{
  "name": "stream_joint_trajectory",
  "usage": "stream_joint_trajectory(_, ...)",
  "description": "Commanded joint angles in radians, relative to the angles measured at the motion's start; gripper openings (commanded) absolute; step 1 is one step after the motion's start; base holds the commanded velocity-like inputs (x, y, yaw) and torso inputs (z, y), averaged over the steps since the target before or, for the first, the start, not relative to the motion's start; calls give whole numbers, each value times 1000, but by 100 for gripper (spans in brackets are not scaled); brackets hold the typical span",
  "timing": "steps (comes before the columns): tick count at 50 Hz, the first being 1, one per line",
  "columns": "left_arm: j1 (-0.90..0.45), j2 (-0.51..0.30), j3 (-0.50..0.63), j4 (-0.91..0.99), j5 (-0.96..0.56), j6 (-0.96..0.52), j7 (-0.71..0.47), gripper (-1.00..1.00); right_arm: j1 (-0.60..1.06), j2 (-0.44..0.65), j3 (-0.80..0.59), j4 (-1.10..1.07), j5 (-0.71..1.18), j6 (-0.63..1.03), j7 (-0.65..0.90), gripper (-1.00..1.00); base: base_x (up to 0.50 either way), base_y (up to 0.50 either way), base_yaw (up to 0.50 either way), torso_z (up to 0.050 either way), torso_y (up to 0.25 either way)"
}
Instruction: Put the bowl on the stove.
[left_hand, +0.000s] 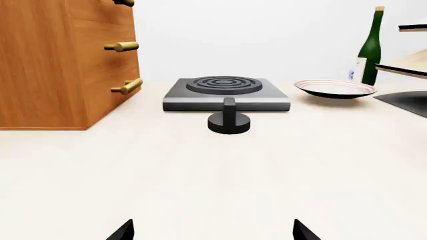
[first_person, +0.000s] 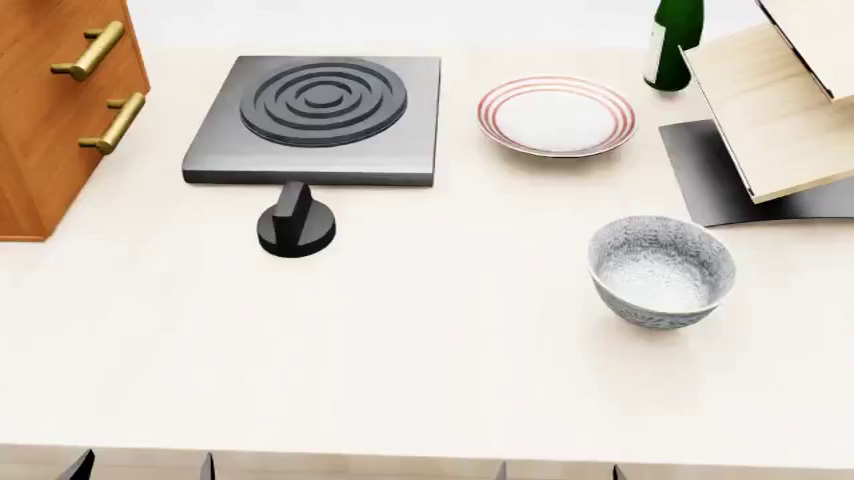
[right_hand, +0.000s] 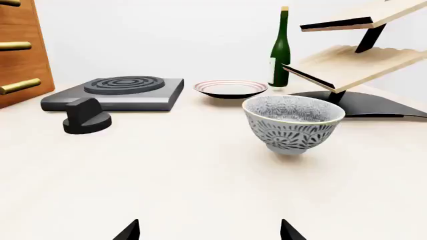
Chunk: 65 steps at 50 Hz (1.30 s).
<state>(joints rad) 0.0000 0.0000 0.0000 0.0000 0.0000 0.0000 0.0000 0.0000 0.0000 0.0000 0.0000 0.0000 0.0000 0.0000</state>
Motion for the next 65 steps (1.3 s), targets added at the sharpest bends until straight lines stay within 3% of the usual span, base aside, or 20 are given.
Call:
stream_joint_trajectory(1, 0, -16, 17, 2, -19, -3, -17, 100, 0, 17, -15, 4, 15, 4, 20, 100, 0, 0, 0, 0, 0)
stream_joint_trajectory(10, 3, -44, 49, 3, -44, 30, -48, 100, 4, 43, -37, -5, 54, 24, 52, 100, 0, 0, 0, 0, 0)
stream_joint_trajectory(16, -1, -56, 59, 20, -48, -22, -75, 100, -1, 55, -59, -6, 57, 16, 63, 100, 0, 0, 0, 0, 0)
stream_joint_trajectory(17, 18, -107, 118, 56, -119, 36, -83, 100, 1, 100, -108, -16, 107, 56, 106, 100, 0, 0, 0, 0, 0)
stream_joint_trajectory(18, -1, -11, 8, 22, -1, -39, -19, 100, -2, 11, -8, -4, 9, 16, 10, 100, 0, 0, 0, 0, 0)
stream_joint_trajectory(27, -5, -57, -16, 196, -45, -54, -48, 100, 111, 73, 85, -200, 156, 246, 44, 100, 0, 0, 0, 0, 0)
stream_joint_trajectory(38, -14, -137, -56, 554, -121, -62, -26, 100, 278, 244, 222, -454, 338, 550, 3, 100, 0, 0, 0, 0, 0)
stream_joint_trajectory(43, -53, -187, -95, 720, -160, -149, -29, 100, 353, 351, 314, -470, 402, 648, -24, 100, 0, 0, 0, 0, 0)
stream_joint_trajectory(55, -174, -300, -224, 1022, -331, -371, -69, 100, 345, 581, 479, -495, 533, 774, -169, 100, 0, 0, 0, 0, 0)
stream_joint_trajectory(57, -194, -351, -242, 1046, -369, -381, -117, 100, 322, 627, 505, -512, 547, 780, -211, 100, 0, 0, 0, 0, 0)
stream_joint_trajectory(65, -133, -829, -165, 1047, -537, -172, -563, 100, 283, 700, 674, -511, 598, 839, -247, 100, 0, 0, 0, 0, 0)
